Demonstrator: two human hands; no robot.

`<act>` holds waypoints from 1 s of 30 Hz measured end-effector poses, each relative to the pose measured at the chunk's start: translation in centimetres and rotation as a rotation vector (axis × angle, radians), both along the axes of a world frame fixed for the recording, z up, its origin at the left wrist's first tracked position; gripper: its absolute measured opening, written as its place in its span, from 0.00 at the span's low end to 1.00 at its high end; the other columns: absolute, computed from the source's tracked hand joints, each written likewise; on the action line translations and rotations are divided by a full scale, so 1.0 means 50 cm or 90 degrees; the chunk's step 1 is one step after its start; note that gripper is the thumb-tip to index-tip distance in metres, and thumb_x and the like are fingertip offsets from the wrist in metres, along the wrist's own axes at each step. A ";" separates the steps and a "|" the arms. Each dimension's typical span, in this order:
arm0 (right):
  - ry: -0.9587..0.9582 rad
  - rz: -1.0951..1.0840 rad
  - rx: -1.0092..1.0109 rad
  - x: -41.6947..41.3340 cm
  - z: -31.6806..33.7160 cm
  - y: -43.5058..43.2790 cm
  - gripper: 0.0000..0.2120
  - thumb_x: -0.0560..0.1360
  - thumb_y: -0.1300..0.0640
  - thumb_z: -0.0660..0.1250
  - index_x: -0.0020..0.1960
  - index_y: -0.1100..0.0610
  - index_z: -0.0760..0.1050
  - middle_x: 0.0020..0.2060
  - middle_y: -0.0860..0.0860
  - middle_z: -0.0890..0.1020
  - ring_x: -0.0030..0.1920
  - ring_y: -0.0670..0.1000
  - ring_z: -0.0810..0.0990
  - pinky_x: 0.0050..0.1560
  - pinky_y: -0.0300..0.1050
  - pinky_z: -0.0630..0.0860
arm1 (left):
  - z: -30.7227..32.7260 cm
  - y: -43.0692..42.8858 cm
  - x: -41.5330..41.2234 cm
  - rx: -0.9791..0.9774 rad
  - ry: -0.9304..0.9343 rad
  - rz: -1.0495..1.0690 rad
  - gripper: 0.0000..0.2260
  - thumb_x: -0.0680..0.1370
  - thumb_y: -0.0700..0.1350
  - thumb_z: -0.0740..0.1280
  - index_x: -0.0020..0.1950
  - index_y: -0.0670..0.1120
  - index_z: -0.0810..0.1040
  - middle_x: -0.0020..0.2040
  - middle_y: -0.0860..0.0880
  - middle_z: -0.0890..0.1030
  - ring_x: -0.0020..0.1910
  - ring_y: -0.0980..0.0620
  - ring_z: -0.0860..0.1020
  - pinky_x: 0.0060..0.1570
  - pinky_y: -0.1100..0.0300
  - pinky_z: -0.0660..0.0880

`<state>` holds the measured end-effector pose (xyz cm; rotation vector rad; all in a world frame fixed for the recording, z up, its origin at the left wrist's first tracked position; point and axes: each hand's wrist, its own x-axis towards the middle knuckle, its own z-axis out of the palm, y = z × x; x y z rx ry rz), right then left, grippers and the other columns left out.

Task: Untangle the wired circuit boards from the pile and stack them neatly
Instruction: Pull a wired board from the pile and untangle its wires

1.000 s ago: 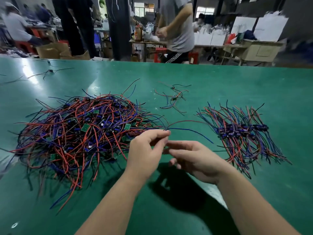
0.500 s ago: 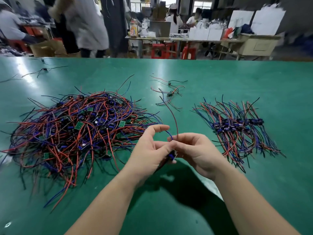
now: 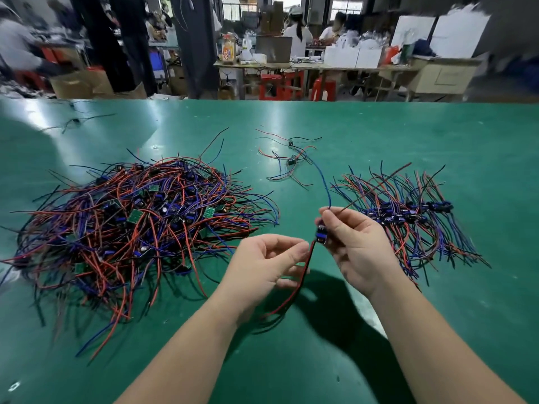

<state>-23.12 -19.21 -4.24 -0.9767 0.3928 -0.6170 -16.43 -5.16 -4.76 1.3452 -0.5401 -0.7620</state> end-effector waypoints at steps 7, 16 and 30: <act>0.024 0.068 -0.048 0.001 -0.006 0.007 0.04 0.61 0.66 0.71 0.32 0.58 0.80 0.30 0.53 0.82 0.30 0.47 0.81 0.32 0.36 0.77 | -0.005 -0.009 -0.008 -0.066 0.034 0.077 0.04 0.68 0.43 0.74 0.37 0.42 0.84 0.34 0.44 0.83 0.30 0.51 0.81 0.31 0.64 0.77; 0.205 0.094 -0.235 -0.012 -0.008 0.000 0.06 0.70 0.66 0.72 0.36 0.59 0.77 0.24 0.50 0.76 0.23 0.46 0.71 0.24 0.34 0.68 | -0.028 -0.014 -0.004 0.023 0.001 0.079 0.03 0.71 0.38 0.74 0.42 0.42 0.82 0.32 0.46 0.82 0.29 0.54 0.79 0.30 0.63 0.76; 0.197 0.181 -0.006 -0.021 0.010 -0.006 0.09 0.60 0.61 0.73 0.38 0.61 0.76 0.27 0.54 0.80 0.24 0.46 0.78 0.24 0.33 0.74 | -0.028 -0.017 -0.004 0.028 -0.069 0.135 0.04 0.74 0.39 0.71 0.41 0.47 0.84 0.30 0.49 0.81 0.30 0.53 0.78 0.32 0.61 0.77</act>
